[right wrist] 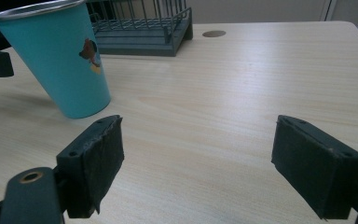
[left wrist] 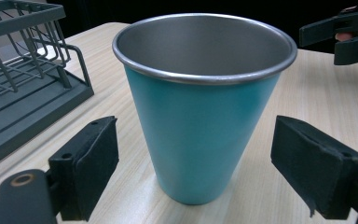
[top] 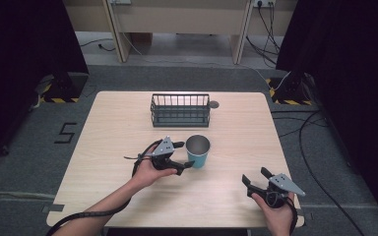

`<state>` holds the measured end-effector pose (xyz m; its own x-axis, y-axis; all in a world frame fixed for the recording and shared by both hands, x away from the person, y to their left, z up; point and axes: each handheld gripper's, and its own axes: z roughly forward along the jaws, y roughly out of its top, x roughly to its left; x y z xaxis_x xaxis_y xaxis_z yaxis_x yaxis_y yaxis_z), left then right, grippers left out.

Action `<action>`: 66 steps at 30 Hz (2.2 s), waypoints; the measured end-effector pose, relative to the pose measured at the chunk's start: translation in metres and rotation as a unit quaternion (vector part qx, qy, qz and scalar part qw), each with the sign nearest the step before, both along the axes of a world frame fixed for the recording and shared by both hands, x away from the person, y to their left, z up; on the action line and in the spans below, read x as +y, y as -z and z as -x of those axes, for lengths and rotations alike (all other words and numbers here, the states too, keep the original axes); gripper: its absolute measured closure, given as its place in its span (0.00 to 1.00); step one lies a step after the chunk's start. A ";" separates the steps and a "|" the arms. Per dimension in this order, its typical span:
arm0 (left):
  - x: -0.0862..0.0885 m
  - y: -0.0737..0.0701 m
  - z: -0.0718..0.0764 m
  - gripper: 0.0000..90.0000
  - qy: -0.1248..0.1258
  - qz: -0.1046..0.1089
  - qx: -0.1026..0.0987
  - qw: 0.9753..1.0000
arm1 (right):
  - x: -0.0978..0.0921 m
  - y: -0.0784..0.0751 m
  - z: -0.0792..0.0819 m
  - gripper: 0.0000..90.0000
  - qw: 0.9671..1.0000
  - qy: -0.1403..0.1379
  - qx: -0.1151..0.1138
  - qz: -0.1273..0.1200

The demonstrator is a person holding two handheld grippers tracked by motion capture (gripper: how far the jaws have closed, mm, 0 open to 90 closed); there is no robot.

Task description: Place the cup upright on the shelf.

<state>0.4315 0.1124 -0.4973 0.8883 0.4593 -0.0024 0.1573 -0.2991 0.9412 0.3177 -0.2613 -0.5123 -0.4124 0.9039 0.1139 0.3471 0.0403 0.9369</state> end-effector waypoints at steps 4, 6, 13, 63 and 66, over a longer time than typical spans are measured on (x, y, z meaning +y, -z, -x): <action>-0.006 -0.001 -0.003 0.16 0.005 -0.003 -0.001 1.000 | 0.000 0.000 0.000 0.19 1.000 0.000 0.001 -0.001; -0.009 -0.002 -0.005 0.16 0.005 -0.003 -0.002 1.000 | 0.000 0.000 0.000 0.19 1.000 0.000 0.001 -0.001; -0.015 0.000 -0.008 0.16 0.009 -0.008 0.001 1.000 | 0.000 0.000 0.000 0.19 1.000 0.000 0.001 -0.002; -0.014 -0.019 -0.019 0.18 -0.006 0.020 -0.018 1.000 | 0.000 0.000 0.000 0.20 1.000 0.001 0.006 -0.007; -0.012 -0.022 -0.020 0.18 -0.009 0.022 -0.021 1.000 | 0.000 0.000 0.000 0.20 1.000 0.002 0.006 -0.007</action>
<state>0.4516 0.1004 -0.4751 0.8792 0.4762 0.0139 0.1231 -0.2553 0.9590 0.3178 -0.2617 -0.5124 -0.4073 0.9037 0.1320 0.3580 0.0250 0.9334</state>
